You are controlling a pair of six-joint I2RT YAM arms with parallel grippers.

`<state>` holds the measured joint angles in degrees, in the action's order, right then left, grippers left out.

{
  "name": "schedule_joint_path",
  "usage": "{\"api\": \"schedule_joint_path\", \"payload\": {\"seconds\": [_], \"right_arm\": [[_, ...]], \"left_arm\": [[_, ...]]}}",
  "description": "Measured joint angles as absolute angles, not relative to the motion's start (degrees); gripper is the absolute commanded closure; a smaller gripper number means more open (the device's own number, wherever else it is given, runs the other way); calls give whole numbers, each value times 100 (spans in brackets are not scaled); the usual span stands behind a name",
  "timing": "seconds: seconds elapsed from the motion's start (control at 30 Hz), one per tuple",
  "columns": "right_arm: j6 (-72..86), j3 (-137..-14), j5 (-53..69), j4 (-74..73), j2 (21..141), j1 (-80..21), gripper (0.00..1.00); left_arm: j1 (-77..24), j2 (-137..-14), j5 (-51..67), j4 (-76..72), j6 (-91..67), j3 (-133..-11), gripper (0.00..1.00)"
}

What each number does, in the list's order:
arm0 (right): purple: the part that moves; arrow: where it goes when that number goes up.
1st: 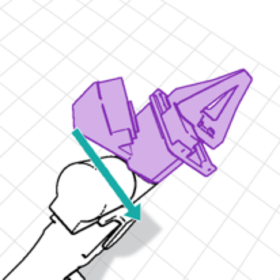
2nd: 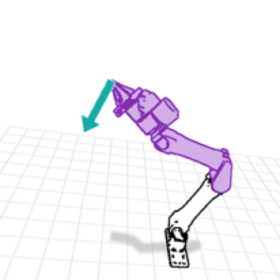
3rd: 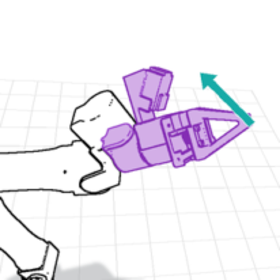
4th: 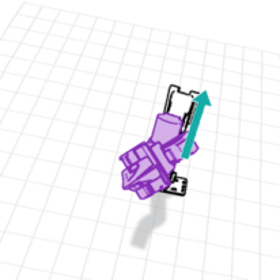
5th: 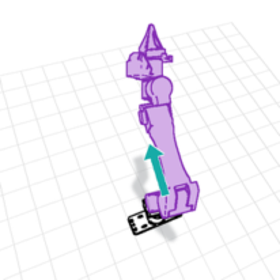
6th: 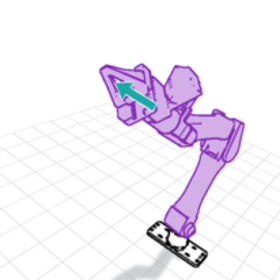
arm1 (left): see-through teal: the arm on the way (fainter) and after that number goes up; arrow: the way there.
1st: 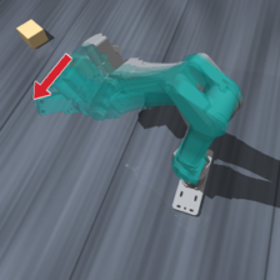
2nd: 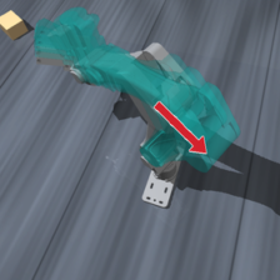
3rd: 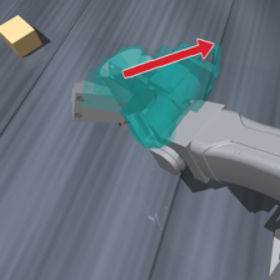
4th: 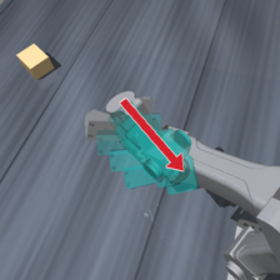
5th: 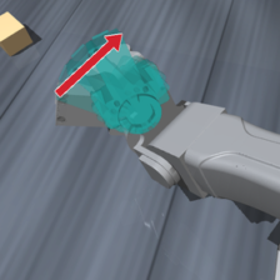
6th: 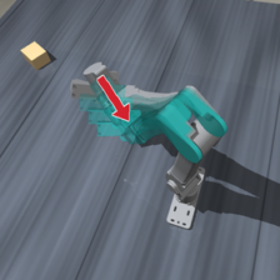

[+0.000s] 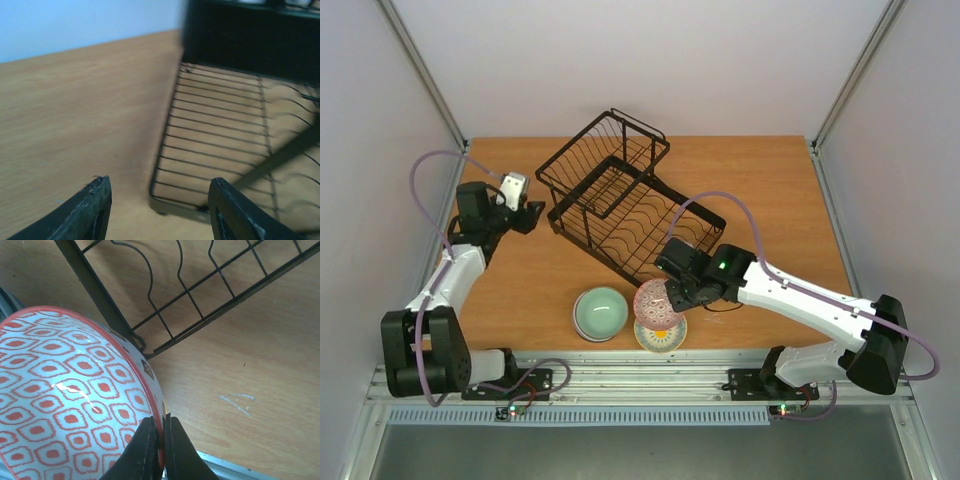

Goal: Load the bowls into the dish rack

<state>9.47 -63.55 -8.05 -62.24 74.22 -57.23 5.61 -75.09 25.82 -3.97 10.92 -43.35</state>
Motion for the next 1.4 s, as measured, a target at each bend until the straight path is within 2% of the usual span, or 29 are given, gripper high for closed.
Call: {"api": "schedule_joint_path", "payload": {"seconds": [0.17,0.37,0.5,0.6,0.83,1.07,1.4], "right_arm": [[786,-6497,-987,-6261,7422,-5723,99],[705,-6552,-1245,-6311,7345,-5721,99],[637,-6698,-1400,-6366,7262,-5712,99],[574,-6897,-1494,-6337,7260,-5699,99],[408,-7253,-1634,-6219,7428,-5658,99],[217,-7594,-1695,-6080,7867,-5651,99],[-32,-7966,-1638,-5920,8058,-5651,99]], "left_arm": [[572,-7146,3459,1942,2202,-4982,51],[572,-6326,4202,4469,3433,-5192,53],[519,-5940,4635,5686,3977,-5376,52],[316,-5728,4829,6158,4056,-5470,47],[-945,-5478,4711,6003,3251,-5728,39],[-2088,-6095,3962,5266,2333,-5918,39],[-3114,-6928,2915,4536,1686,-5994,40]]}}
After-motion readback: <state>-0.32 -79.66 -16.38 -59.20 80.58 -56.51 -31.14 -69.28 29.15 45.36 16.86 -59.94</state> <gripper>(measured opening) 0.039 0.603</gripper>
